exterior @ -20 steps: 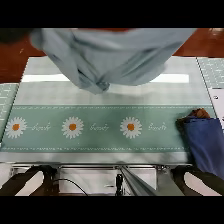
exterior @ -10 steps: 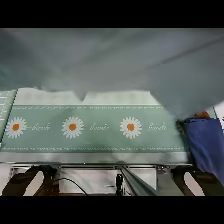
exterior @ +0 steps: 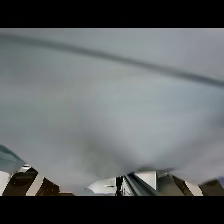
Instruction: Fold the shirts.
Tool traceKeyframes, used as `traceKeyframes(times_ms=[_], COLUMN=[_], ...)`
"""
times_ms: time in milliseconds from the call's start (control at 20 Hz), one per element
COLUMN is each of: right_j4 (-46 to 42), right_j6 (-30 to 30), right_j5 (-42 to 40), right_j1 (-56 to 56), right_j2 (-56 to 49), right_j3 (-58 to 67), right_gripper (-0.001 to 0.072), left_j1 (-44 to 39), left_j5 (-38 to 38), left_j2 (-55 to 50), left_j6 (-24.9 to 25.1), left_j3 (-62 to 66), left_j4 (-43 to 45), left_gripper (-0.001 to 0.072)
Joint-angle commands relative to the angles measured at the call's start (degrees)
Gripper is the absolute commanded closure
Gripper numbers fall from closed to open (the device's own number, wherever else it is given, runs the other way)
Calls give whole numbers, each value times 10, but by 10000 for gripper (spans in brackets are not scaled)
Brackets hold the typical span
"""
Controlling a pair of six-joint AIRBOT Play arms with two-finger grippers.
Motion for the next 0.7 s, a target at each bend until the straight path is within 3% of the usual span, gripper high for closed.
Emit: traceKeyframes(times_ms=[0,250,400,650], right_j4=[40,52,97,154], right_j6=[-17,-68,-103,-106], right_j5=[-33,-175,-226,-333], right_j1=[0,0,0,0], right_j2=[2,-57,-187,-407], right_j3=[-119,-337,-354,-307], right_gripper=[695,695,695,695], left_j1=[-4,-6,-7,-7], left_j5=[48,102,129,166], left_j2=[-17,-173,-296,-439], left_j6=[0,-1,-1,-86], left_j3=[-115,-182,-182,-182], left_j4=[4,-6,-6,-38], left_gripper=[679,679,678,678])
